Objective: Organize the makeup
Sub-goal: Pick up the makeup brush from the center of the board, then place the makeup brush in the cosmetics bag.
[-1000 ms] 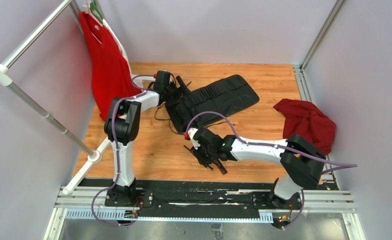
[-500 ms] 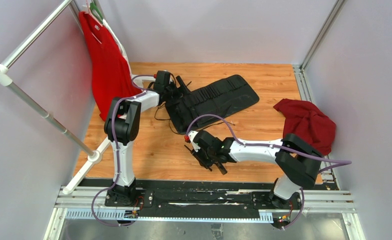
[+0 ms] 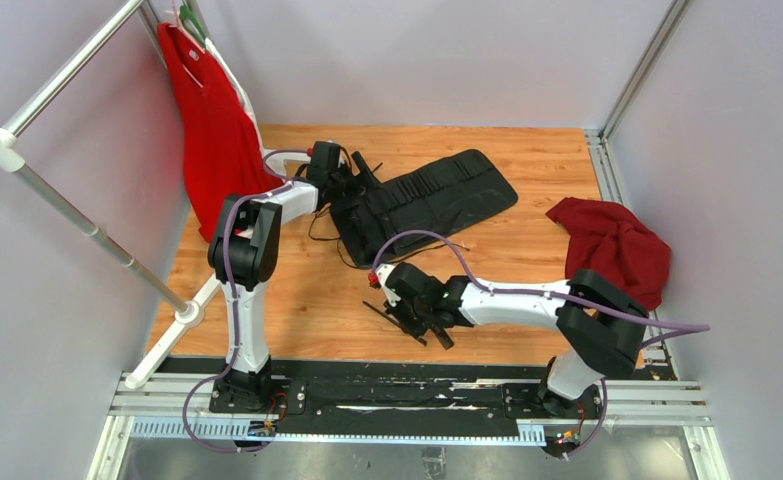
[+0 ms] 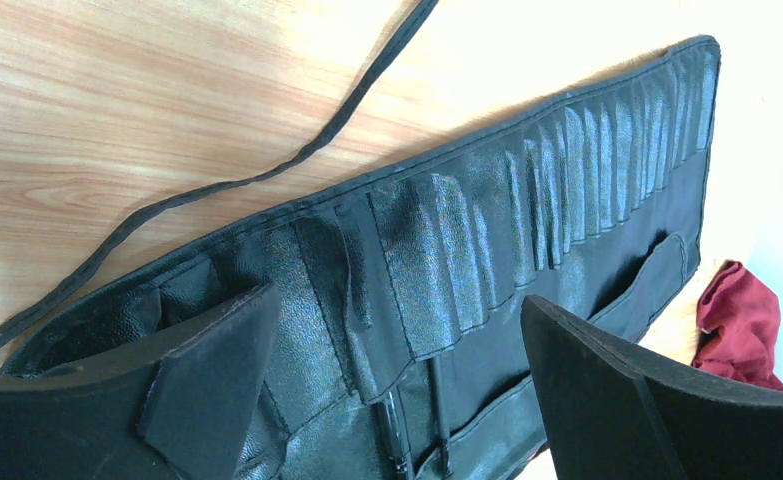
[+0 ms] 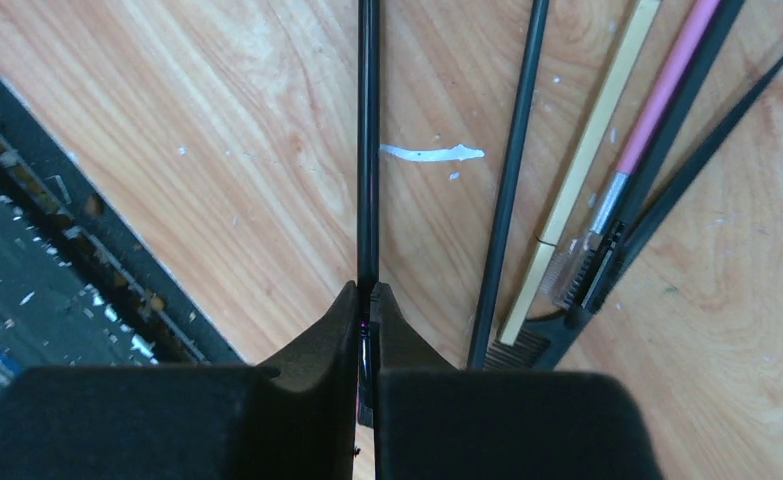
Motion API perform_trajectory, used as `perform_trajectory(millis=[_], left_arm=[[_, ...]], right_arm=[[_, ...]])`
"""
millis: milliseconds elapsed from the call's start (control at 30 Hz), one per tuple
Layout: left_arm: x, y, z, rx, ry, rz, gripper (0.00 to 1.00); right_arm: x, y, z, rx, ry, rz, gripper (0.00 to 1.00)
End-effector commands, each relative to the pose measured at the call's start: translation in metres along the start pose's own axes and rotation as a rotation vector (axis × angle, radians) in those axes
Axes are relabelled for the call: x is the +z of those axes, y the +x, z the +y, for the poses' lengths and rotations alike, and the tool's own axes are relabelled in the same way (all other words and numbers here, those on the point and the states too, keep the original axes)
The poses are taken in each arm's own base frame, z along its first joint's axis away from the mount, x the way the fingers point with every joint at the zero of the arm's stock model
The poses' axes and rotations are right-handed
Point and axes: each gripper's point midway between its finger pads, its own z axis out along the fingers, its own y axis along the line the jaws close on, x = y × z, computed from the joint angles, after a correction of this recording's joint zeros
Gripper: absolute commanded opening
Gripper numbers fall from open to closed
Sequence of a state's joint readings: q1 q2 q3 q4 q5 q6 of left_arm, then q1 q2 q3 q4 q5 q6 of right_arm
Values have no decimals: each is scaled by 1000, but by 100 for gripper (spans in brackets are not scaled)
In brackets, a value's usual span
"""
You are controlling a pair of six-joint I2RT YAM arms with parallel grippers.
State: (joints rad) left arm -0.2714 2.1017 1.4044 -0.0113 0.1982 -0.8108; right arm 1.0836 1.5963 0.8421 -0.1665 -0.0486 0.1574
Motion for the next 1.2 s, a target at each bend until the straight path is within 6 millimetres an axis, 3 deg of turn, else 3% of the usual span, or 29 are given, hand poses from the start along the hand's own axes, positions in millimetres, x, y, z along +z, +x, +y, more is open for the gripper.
perform_trajectory(millis=[0, 133, 333, 467, 600, 700, 933, 1167], left_arm=[[-3, 30, 44, -7, -155, 101, 98], [-3, 30, 43, -8, -152, 100, 98], [-2, 31, 43, -13, -148, 103, 98], [-2, 30, 41, -17, -143, 102, 98], [-2, 29, 40, -22, -136, 100, 98], [-2, 29, 40, -20, -138, 100, 98], [-1, 31, 41, -26, -134, 104, 98], [-2, 31, 41, -26, -135, 103, 98]], right_arm=[[-43, -36, 14, -50, -30, -63, 1], [-95, -84, 8, -60, 5, -203, 1], [-148, -132, -60, 140, 104, -290, 1], [-161, -150, -103, 274, 122, -307, 1], [-147, -156, -131, 368, 95, -263, 1], [-122, -151, -143, 428, 61, -190, 1], [-71, -136, -153, 515, -34, -53, 1], [-41, -121, -161, 549, -41, 11, 1]])
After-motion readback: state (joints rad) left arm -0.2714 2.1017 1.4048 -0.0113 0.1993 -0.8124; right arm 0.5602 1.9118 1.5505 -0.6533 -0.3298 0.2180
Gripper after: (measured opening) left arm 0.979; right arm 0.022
